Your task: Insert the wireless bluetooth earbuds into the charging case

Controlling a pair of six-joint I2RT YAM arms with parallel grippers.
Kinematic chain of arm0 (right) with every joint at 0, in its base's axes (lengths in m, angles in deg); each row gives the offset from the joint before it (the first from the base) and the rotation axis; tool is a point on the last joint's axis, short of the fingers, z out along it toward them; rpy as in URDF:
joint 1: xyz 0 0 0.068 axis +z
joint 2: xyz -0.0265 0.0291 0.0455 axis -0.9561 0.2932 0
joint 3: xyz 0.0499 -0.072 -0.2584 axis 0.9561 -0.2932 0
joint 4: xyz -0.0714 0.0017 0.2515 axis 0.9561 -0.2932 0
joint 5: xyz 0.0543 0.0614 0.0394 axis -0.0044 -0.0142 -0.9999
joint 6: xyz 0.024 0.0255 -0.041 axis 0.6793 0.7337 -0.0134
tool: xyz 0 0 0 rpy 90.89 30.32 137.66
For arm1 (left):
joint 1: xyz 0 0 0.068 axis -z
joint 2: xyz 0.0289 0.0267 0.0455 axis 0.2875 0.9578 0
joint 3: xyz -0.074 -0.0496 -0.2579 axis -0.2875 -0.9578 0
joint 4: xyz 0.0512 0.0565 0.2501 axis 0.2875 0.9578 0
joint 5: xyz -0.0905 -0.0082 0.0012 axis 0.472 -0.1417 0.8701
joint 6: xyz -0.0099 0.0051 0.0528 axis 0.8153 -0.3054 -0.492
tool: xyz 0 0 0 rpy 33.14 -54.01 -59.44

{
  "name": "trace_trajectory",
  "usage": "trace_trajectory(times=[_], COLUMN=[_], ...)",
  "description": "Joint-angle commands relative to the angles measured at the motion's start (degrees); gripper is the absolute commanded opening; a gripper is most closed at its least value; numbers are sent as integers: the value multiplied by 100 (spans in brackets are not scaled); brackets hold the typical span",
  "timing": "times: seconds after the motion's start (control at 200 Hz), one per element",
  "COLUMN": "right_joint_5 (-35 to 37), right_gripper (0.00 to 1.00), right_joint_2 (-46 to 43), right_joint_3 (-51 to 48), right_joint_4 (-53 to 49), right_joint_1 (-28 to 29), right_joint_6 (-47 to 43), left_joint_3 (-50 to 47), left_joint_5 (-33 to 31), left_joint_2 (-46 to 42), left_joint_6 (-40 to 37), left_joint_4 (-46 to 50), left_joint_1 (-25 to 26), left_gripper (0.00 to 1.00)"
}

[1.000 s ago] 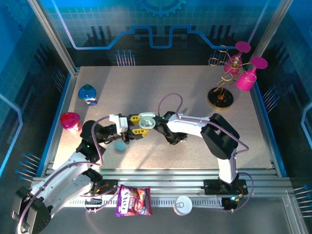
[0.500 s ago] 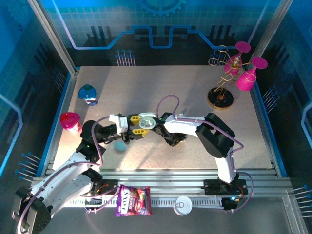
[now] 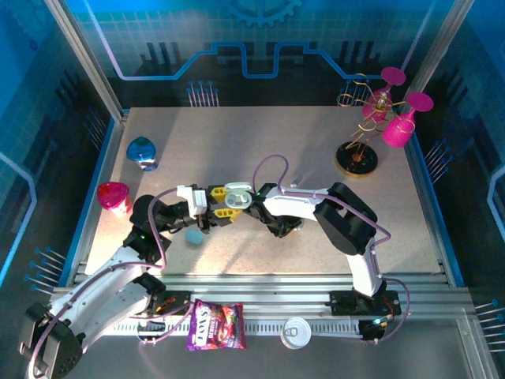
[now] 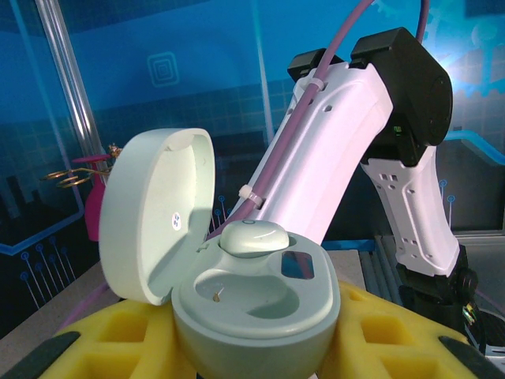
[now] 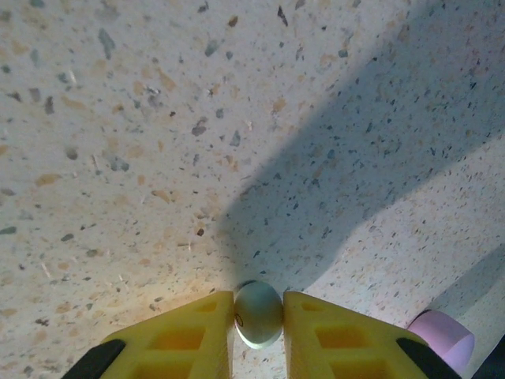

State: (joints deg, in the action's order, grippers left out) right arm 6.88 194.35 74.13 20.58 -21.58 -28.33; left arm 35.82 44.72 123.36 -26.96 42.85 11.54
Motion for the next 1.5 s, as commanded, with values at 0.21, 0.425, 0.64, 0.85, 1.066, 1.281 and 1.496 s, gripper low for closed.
trace_trajectory(times=[0.21,0.425,0.64,0.85,1.066,1.281,1.496], right_joint_5=[-63,-32,-548,-1806,-4071,-5687,-6082], right_gripper=[21,16,16,16,16,15,14], right_joint_2=[244,54,-984,-2234,-3332,-3664,-3647], right_joint_3=[64,40,-410,-1270,-2348,-3197,-3346], right_joint_4=[-58,-105,455,1403,2695,3676,3832], right_joint_1=[83,83,-132,-928,-2082,-2890,-3128], right_joint_6=[32,44,1,-27,272,750,844], left_joint_3=[20,16,7,25,87,108,112], left_joint_5=[98,89,66,56,71,96,79], left_joint_2=[-58,-49,60,253,398,434,416], left_joint_6=[-124,-124,-94,12,30,43,34], left_joint_4=[-139,-127,-222,-375,-404,-437,-375], left_joint_1=[30,31,31,37,34,33,38], left_gripper=[18,18,18,18,18,18,18])
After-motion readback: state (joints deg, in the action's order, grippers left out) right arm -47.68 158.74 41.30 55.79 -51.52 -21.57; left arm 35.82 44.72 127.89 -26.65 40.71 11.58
